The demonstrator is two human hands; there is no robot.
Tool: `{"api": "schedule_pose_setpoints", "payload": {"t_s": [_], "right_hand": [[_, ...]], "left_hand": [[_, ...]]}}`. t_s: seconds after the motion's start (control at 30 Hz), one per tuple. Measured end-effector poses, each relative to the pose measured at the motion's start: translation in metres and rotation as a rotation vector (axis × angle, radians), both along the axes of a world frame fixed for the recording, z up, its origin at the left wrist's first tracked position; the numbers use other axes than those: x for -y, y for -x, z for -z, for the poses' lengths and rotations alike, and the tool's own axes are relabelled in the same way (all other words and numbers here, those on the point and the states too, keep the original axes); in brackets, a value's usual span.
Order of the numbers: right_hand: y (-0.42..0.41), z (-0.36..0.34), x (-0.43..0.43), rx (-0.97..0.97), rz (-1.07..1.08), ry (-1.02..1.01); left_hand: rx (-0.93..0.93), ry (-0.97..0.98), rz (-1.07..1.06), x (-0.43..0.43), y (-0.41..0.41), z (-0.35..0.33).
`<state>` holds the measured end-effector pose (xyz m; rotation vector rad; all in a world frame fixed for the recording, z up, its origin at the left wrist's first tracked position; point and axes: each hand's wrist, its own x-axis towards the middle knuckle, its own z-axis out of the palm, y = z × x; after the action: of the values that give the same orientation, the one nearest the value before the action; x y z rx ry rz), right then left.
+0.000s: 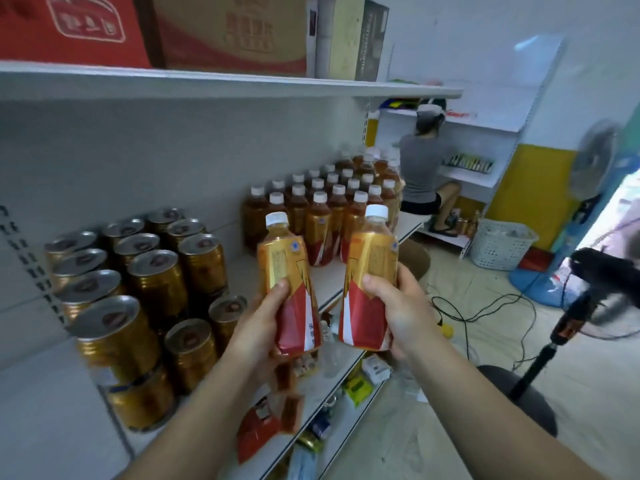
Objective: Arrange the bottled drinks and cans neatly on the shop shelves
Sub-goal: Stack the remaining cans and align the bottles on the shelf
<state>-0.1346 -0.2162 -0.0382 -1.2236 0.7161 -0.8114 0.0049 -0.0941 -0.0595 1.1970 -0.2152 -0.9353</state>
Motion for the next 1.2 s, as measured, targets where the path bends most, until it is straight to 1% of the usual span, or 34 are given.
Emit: {"api": "schedule_pose_setpoints", "payload": {"t_s": [0.1,0.27,0.33,0.47,0.6,0.67,0.7,0.8,0.87,0.93,1.07,1.13,1.2], "right_hand": [[-0.024,0.004,0.034,-0.096,0.025,0.071],[-0.063,0.013,0.084,-0.176,0.049,0.158],[-0.077,0.023,0.104,-0.229,0.049,0.247],[-0.094,0.042,0.133,-0.345,-0.05,0.441],[-0.108,0.064,0.17,-0.419,-0.072,0.579],[-0.116,0.069,0.184,-0.516,-0.083,0.665],[-0.117,0.069,0.188,-0.53,-0.093,0.691],[-0.114,0.071,0.201,-0.486,-0.158,0.746],[-0.106,0.08,0.212,-0.488,-0.245,0.835],[-0.101,0.088,0.223,-0.496,-0.308,0.901],[-0.104,0.09,0.228,-0.451,-0.367,0.907],[-0.102,0.086,0.232,-0.392,-0.346,0.946],[-0.099,0.072,0.239,-0.239,-0.232,1.135]], "left_hand": [[-0.01,-0.035,-0.015,0.034,-0.021,0.002],[0.115,-0.124,-0.08,0.074,-0.046,0.014],[0.209,-0.164,-0.102,0.088,-0.053,0.022],[0.38,-0.292,-0.194,0.111,-0.055,0.041],[0.494,-0.362,-0.295,0.131,-0.051,0.054],[0.528,-0.382,-0.365,0.142,-0.043,0.057],[0.546,-0.393,-0.4,0.148,-0.038,0.058],[0.582,-0.45,-0.483,0.163,-0.027,0.06],[0.62,-0.502,-0.504,0.168,-0.028,0.064],[0.625,-0.54,-0.491,0.17,-0.031,0.07],[0.632,-0.593,-0.451,0.169,-0.03,0.072],[0.627,-0.617,-0.453,0.171,-0.023,0.068],[0.623,-0.638,-0.486,0.176,-0.017,0.066]]}}
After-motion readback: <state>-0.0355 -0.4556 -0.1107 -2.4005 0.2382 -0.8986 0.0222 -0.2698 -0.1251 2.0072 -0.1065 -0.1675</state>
